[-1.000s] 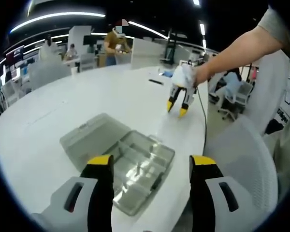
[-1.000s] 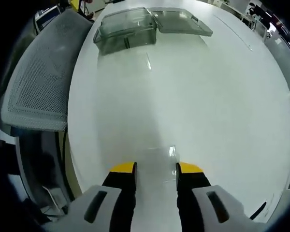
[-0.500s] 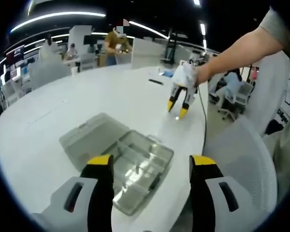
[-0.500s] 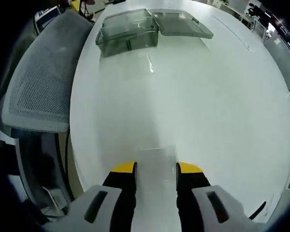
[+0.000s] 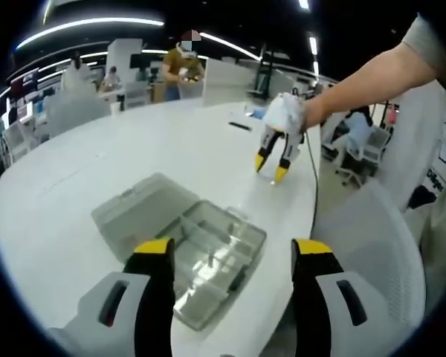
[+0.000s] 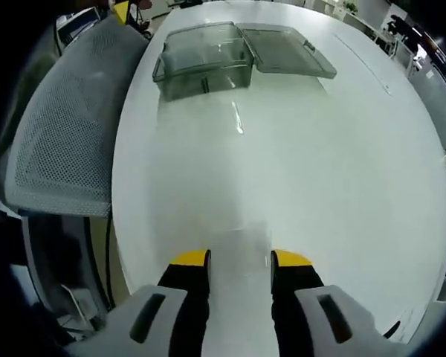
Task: Insert the divider into the dual guide fixture by aligning both edges with the guide slots and pushing it downward to the bottom, including one-sided entry, uneven engagement, binding, and posture correction.
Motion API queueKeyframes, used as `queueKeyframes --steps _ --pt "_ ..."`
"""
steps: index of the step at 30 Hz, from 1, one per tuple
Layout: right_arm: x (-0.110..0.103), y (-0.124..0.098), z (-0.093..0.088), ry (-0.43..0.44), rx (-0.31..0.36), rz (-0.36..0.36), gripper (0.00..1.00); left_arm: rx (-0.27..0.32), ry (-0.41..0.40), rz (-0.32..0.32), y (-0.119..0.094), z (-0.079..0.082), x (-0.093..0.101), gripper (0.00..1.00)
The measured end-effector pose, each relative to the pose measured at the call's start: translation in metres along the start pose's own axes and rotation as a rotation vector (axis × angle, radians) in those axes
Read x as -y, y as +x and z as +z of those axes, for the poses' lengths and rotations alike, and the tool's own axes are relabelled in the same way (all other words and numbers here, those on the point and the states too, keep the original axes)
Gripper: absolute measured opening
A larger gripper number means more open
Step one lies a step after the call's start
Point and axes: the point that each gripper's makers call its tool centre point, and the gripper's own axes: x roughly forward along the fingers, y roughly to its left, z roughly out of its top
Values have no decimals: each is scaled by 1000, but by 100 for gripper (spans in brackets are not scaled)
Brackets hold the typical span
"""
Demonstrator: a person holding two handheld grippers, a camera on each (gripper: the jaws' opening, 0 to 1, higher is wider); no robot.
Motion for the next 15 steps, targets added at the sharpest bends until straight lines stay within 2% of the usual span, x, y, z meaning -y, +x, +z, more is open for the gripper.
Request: queueKeyframes --steps 15 --pt "-5 -5 27 -56 13 4 27 10 -13 4 -1 2 0 63"
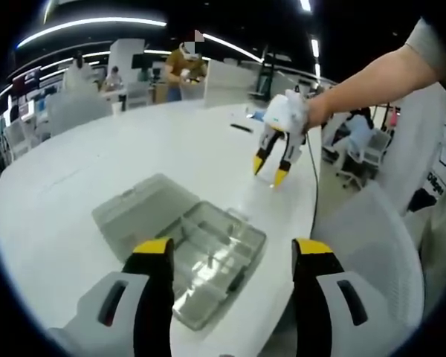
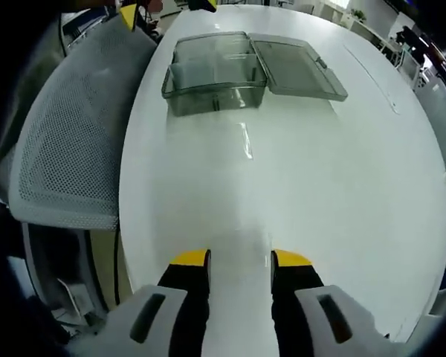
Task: Insert the divider into the dual guide fixture by aligning both edges with the guide slots and pushing it downward to the bottom, including one-sided entry, uneven engagement, binding, and posture correction.
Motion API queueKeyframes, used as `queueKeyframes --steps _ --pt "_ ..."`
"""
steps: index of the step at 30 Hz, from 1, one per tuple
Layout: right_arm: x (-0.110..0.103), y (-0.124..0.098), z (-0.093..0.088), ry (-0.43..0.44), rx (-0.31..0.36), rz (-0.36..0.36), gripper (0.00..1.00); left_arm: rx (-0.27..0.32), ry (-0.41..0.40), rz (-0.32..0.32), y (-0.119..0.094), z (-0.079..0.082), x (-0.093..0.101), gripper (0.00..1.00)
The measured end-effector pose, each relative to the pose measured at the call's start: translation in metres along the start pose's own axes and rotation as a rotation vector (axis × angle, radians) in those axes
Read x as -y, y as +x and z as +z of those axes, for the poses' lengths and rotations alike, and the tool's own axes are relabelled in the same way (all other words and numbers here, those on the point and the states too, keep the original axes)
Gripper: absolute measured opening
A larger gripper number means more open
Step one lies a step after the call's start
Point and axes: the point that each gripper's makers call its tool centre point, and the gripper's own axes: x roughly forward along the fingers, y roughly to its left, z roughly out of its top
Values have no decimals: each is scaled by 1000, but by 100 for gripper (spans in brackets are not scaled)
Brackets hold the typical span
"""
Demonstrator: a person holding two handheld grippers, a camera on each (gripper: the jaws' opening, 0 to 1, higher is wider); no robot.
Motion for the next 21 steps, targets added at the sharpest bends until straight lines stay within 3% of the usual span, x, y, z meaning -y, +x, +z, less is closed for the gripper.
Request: queueKeyframes --steps 21 --pt "-10 -3 41 -55 42 -1 27 4 -17 10 -2 -1 1 63"
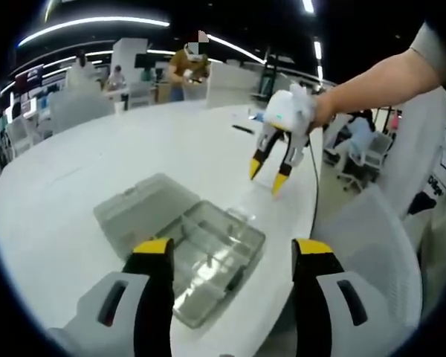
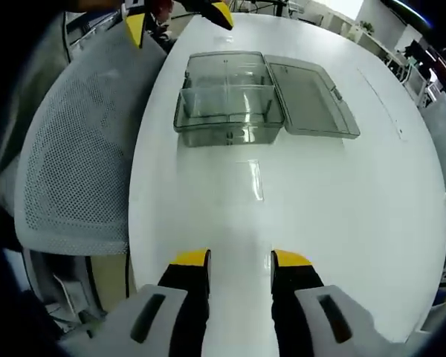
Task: Insert the divider into the dual guide fixture by aligning both edges with the guide slots and pushing it downward to the bottom, including one-sided entry, uneven engagement, binding, and posture correction.
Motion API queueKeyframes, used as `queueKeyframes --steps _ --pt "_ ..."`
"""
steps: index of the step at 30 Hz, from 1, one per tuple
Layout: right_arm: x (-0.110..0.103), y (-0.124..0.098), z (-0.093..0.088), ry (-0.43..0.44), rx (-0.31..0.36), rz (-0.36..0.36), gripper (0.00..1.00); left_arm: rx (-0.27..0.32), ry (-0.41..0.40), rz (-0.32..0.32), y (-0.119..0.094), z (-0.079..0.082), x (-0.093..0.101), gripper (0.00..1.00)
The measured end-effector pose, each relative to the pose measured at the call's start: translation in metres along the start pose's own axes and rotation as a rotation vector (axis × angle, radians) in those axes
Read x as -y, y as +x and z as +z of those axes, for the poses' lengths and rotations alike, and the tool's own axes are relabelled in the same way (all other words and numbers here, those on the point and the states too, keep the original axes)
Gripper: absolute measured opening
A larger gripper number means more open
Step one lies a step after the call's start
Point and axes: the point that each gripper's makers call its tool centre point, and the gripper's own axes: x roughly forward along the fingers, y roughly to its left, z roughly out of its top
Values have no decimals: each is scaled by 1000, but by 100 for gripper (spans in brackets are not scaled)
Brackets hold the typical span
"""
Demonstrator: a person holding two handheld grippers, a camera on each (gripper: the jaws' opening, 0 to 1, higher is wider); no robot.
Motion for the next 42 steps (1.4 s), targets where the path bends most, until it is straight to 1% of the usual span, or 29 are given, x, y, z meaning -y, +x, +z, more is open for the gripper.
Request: queueKeyframes --steps 8,20,24,33,42 --pt "-5 -4 22 -41 16 -3 27 -3 -12 5 0 -4 1 63" --pt "-12 -8 45 -79 34 -8 27 -5 -19 3 0 -7 2 62" --pt "-14 -13 56 -94 45 -14 27 -4 -24 1 1 -7 3 62" --pt "-21 -21 79 -129 72 -26 27 -3 -52 -5 2 -10 5 60" --pt "-27 -25 94 -149 86 -34 27 0 -105 -19 4 -11 8 57"
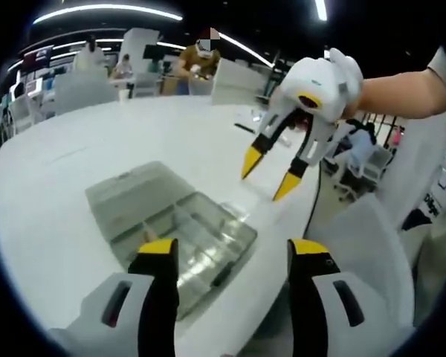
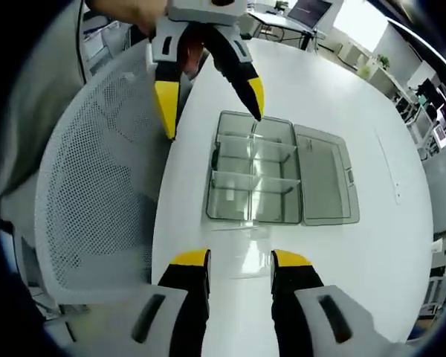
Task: Insert the divider into the dual guide fixture by aligning both edges with the guide slots and pushing it downward to the bottom, including one-sided entry, uneven engagement, binding, and posture correction.
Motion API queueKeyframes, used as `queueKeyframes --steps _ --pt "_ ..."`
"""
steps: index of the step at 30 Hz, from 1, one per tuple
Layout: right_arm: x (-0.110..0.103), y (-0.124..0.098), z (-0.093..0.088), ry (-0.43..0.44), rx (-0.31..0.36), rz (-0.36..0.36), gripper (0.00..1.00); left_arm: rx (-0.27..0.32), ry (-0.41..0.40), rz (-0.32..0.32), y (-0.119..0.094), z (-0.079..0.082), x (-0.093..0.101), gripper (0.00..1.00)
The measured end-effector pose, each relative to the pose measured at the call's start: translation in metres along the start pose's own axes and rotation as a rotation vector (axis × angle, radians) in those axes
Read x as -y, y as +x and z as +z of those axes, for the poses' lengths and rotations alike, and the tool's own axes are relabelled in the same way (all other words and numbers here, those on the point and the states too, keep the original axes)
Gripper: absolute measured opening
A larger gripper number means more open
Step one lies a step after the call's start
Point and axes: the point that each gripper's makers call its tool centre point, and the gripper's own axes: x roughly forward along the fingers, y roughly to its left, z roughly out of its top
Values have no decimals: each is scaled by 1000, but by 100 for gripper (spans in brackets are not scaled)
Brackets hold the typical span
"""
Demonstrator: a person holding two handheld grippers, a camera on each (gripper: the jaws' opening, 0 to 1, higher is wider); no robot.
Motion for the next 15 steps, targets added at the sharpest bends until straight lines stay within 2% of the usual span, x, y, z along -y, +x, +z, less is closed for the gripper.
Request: queueKeyframes --steps 15 --pt "-8 -6 31 -35 38 -25 27 29 -60 -15 5 8 4 49"
